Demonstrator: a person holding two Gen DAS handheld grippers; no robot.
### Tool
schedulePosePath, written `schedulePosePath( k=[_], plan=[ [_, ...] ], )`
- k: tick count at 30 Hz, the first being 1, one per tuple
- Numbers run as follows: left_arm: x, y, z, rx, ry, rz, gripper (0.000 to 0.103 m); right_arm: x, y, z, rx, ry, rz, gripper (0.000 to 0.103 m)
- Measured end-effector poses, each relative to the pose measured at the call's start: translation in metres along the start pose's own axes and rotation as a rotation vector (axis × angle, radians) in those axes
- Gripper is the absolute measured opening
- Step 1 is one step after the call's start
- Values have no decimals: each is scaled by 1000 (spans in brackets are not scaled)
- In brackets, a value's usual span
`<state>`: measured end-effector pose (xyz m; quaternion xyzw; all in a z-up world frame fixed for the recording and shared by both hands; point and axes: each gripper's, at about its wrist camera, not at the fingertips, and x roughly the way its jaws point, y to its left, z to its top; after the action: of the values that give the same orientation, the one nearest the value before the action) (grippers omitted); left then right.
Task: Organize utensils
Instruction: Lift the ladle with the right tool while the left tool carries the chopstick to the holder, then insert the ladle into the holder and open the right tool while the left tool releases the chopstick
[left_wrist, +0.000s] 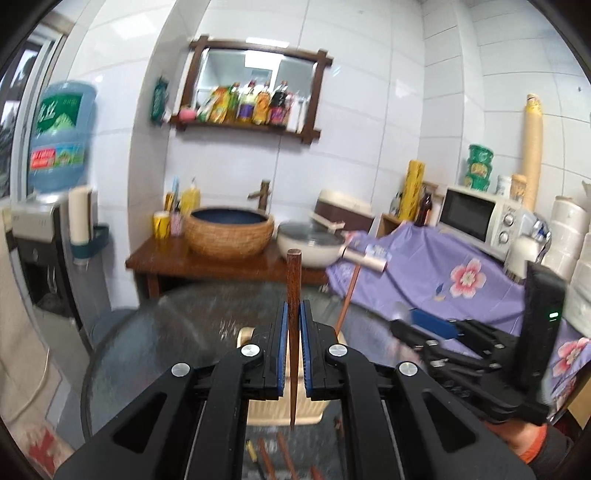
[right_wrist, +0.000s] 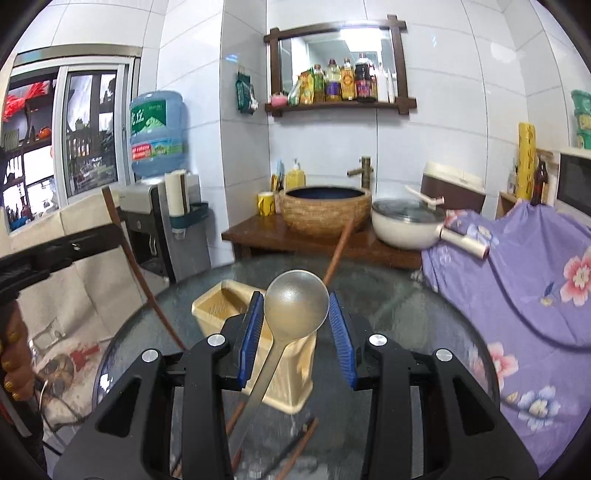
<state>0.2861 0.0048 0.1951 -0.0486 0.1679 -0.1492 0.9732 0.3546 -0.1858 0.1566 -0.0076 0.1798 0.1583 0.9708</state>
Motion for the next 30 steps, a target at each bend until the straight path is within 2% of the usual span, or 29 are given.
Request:
schedulePosePath(
  k=[6,8,11,17,30],
  plan=[
    [10,-10,60,18,-42,-9,7,24,10,56,-60,-74,-65,37],
    [17,-10,76,22,-64,22,7,31,14,68,-82,-100,-92,37],
    [33,-6,83,14,-64,58,7,46,19,76,-118,-135,-147,37],
    [67,10,69,-18,-24,113,7,81,21,56,-165,-148,-246,37],
    [106,32,2,-72,127,117,7,109,29,-20,-203,-45,-216,37]
  ],
)
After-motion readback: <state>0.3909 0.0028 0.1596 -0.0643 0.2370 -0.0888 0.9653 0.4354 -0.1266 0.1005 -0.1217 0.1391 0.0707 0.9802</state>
